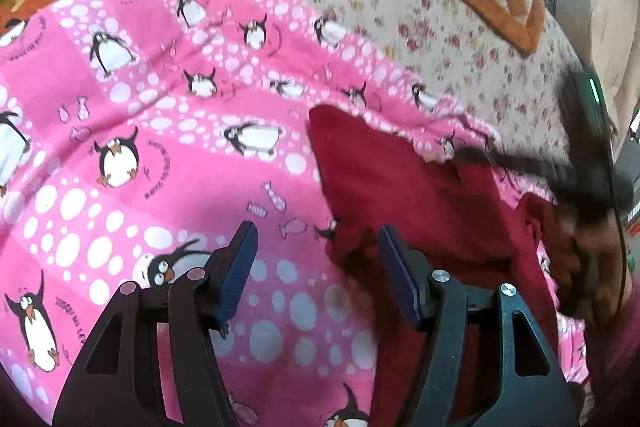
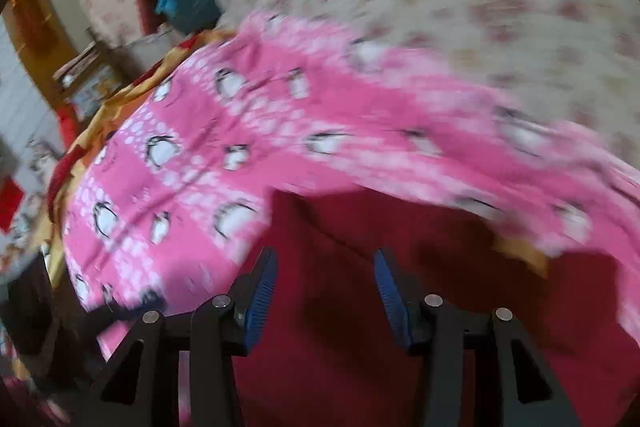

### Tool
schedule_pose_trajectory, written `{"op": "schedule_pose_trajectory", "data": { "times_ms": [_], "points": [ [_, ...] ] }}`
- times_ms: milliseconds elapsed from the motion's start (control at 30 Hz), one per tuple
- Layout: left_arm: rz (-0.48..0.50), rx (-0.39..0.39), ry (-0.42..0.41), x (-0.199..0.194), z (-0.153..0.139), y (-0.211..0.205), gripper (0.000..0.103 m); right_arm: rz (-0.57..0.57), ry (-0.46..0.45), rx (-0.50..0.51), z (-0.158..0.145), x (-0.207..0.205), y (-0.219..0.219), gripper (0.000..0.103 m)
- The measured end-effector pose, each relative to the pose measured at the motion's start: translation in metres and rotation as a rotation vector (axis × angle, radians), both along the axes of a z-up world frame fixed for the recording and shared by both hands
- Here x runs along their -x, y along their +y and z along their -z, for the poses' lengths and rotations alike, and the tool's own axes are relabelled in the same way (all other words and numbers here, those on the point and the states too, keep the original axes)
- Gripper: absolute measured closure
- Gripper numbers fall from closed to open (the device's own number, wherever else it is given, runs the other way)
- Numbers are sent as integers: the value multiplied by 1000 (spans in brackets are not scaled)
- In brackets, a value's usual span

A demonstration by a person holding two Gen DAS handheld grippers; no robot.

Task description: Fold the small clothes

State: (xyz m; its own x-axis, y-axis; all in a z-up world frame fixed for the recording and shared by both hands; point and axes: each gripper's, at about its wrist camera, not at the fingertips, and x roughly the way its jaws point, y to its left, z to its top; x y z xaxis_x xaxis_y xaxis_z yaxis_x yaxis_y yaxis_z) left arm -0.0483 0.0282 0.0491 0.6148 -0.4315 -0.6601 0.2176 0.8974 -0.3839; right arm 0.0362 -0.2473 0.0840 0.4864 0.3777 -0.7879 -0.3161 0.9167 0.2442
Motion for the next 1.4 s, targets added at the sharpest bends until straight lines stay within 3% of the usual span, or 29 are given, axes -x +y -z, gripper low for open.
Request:
{"op": "schedule_pose_trajectory", "data": {
  "times_ms": [200, 367, 467, 600, 667, 700, 800, 933, 1033, 1100, 1200, 1333, 1400],
  "points": [
    [28, -67, -2, -3, -8, -24, 40, 288, 30, 148, 8, 72, -107, 55],
    [73, -176, 27, -14, -1, -57, 40, 455, 132, 236, 41, 83, -157, 55],
    [96, -297, 136, -31, 22, -73, 40, 501, 148, 151, 46, 87, -176, 55],
    [66, -260, 154, -34, 19, -70, 39, 521, 95, 112, 28, 105, -176, 54],
    [55, -267, 154, -32, 14, -71, 39, 511, 119, 109, 37, 109, -174, 50],
    [55, -266, 145, -30, 10, -73, 39, 497, 146, 116, 45, 110, -173, 49],
    [74, -272, 93, -18, -5, -82, 39, 502, 116, 128, 43, 116, -166, 49],
    [111, -264, 50, -11, -19, -96, 39, 518, 94, 69, 33, 130, -166, 48],
    [130, -236, 60, -13, -16, -104, 39, 521, 99, 70, 39, 138, -165, 34],
    [140, -225, 63, -16, -10, -111, 39, 527, 122, 55, 51, 144, -167, 32],
    [155, -237, 60, -18, 6, -115, 39, 532, 64, 52, 42, 156, -170, 33],
    [177, -278, 7, -15, 16, -120, 38, 658, -52, 49, 11, 166, -210, 33],
    [189, -305, -5, -14, 18, -125, 33, 758, -50, 68, 4, 159, -244, 33]
  ]
}}
